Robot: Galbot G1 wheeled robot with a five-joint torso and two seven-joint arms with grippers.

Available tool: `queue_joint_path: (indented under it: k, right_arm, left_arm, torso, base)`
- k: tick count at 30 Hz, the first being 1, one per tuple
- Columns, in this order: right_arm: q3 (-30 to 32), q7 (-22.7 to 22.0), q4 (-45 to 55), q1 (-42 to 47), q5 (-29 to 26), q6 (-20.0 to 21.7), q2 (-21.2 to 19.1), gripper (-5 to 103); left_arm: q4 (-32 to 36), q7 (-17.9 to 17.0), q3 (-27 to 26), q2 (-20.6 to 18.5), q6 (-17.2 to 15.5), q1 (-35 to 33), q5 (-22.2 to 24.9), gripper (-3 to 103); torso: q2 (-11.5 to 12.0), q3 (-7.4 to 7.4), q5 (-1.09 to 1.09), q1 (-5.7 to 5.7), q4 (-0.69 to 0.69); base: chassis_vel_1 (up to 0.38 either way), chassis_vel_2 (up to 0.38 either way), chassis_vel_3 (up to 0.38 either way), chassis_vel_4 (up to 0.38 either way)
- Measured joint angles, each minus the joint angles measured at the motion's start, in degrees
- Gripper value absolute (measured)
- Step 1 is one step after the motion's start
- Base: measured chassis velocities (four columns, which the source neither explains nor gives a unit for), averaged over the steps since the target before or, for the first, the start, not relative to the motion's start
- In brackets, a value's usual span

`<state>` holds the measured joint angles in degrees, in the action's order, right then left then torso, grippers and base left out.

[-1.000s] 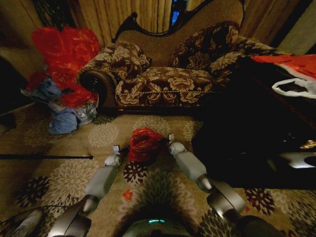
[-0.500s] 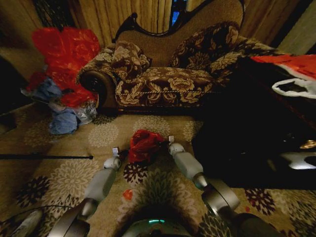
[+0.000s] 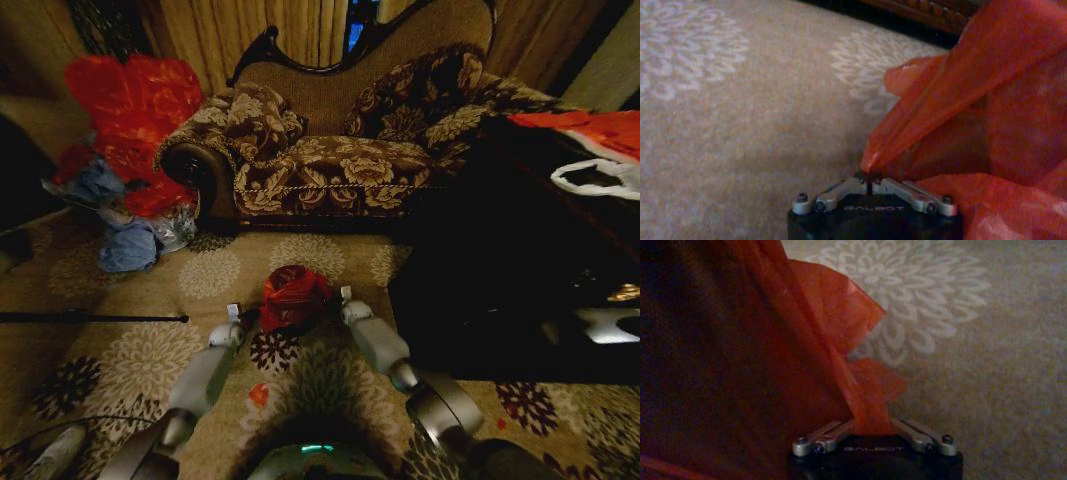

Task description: Place a garbage bag over the trash bin.

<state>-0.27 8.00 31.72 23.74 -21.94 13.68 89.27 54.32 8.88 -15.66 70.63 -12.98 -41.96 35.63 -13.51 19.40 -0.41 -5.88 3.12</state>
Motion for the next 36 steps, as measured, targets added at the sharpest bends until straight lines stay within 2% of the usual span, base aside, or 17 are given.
queue_joint_path:
  k: [11,15,17,18,20,21,23,24,26,27,29,30,32,33,34,35,36]
  right_arm:
    - [1.9,-0.6,-1.0,2.1,5.2,-4.7,0.7,0]
    - [-0.7,-1.4,4.2,3.9,4.7,-3.9,-1.2,-1]
    - [-2.8,-4.1,7.3,5.0,2.4,-4.9,-2.5,4]
    - [-3.5,-5.1,8.8,5.5,1.2,-5.3,-3.2,15]
    - [-4.3,-6.1,11.4,6.3,-0.4,-5.3,-4.4,15]
    - [-4.8,-6.5,13.1,6.9,-1.2,-5.3,-5.3,25]
    - [-5.6,-7.1,15.4,7.8,-2.1,-5.0,-6.7,25]
    - [-6.3,-7.5,17.5,8.6,-2.6,-4.5,-8.0,37]
    - [-7.0,-8.3,20.1,10.0,-2.6,-3.8,-9.8,37]
    - [-7.4,-8.8,21.8,10.8,-2.7,-3.5,-10.7,47]
    - [-8.0,-9.7,24.1,11.8,-3.2,-3.2,-11.9,47]
    - [-8.6,-10.4,26.4,12.7,-4.0,-2.8,-13.2,58]
    - [-9.3,-11.6,31.3,14.9,-5.4,-2.0,-15.6,58]
    - [-9.3,-11.6,31.3,14.9,-5.4,-2.0,-15.6,58]
    - [-9.5,-12.2,33.5,16.1,-5.9,-1.8,-16.7,69]
    - [-9.4,-12.7,35.7,17.3,-6.2,-1.6,-17.8,69]
    - [-9.2,-13.1,38.1,19.0,-6.4,-1.5,-18.9,80]
  left_arm:
    - [-1.3,-2.2,-0.3,0.4,2.2,-0.2,-1.6,0]
    - [1.9,-3.9,-0.6,-0.2,1.3,-2.0,-1.1,0]
    - [6.0,-4.4,-1.0,-1.3,0.6,-4.1,-0.3,-3]
    - [7.6,-4.6,-1.2,-1.8,0.9,-5.1,0.0,2]
    - [10.0,-5.0,-1.7,-2.5,1.0,-6.6,0.8,7]
    - [11.8,-5.3,-2.1,-3.0,1.1,-7.8,1.6,12]
    - [14.2,-5.5,-2.8,-3.8,1.1,-9.5,2.5,18]
    - [16.2,-5.2,-3.5,-4.6,1.1,-11.0,2.9,23]
    - [19.2,-4.0,-5.1,-5.6,1.4,-13.9,3.2,28]
    - [20.6,-3.6,-5.9,-5.9,1.6,-15.4,3.3,34]
    - [22.6,-3.3,-7.0,-6.3,1.7,-17.5,3.5,39]
    - [24.2,-3.2,-7.9,-6.6,1.7,-19.0,3.7,44]
    - [27.3,-2.9,-9.5,-7.3,1.7,-21.8,4.0,55]
    - [27.3,-2.9,-9.5,-7.3,1.7,-21.8,4.0,55]
    - [28.9,-2.8,-10.4,-7.8,1.6,-23.3,4.1,55]
    - [30.3,-2.7,-11.5,-8.3,1.6,-24.9,4.2,61]
    - [32.0,-2.2,-12.6,-8.9,1.4,-26.5,4.2,66]
  torso:
    - [0.0,0.00,-0.01,0.00,0.00]
    - [0.0,0.01,-0.02,0.00,0.02]
    - [0.0,0.01,0.00,0.00,0.00]
    - [0.0,0.01,0.01,0.00,0.00]
    - [0.0,0.01,-0.01,0.00,0.00]
    - [0.0,0.01,-0.01,0.00,0.00]
    - [0.0,0.01,-0.01,0.00,0.00]
    - [0.0,0.00,0.00,0.00,0.01]
    - [0.0,0.00,0.00,0.00,0.00]
    - [0.0,0.00,-0.01,0.00,0.00]
    - [0.0,0.00,0.00,0.00,0.00]
    - [0.0,0.00,-0.01,0.00,0.00]
    - [0.0,0.00,-0.01,0.01,0.00]
    - [0.0,0.00,-0.01,0.01,0.00]
    - [0.0,0.00,0.00,0.01,0.01]
    - [0.0,0.00,0.00,0.00,0.00]
    - [0.0,-0.01,-0.01,0.01,-0.01]
  base:
    - [0.000,0.000,0.000,0.000]
    - [0.000,0.000,0.000,0.000]
    - [0.000,0.000,0.000,0.000]
    - [0.000,0.000,0.000,0.000]
    - [0.000,0.000,0.000,0.000]
    - [0.000,0.000,0.000,0.000]
    - [0.000,0.000,0.000,0.000]
    - [0.000,0.000,0.000,0.000]
    - [0.000,0.000,0.000,0.000]
    - [0.000,0.000,0.000,0.000]
    - [0.000,0.000,0.000,0.000]
    - [0.000,0.000,0.000,0.000]
    - [0.000,0.000,0.000,0.000]
    - [0.000,0.000,0.000,0.000]
    - [0.000,0.000,0.000,0.000]
    - [0.000,0.000,0.000,0.000]
    - [0.000,0.000,0.000,0.000]
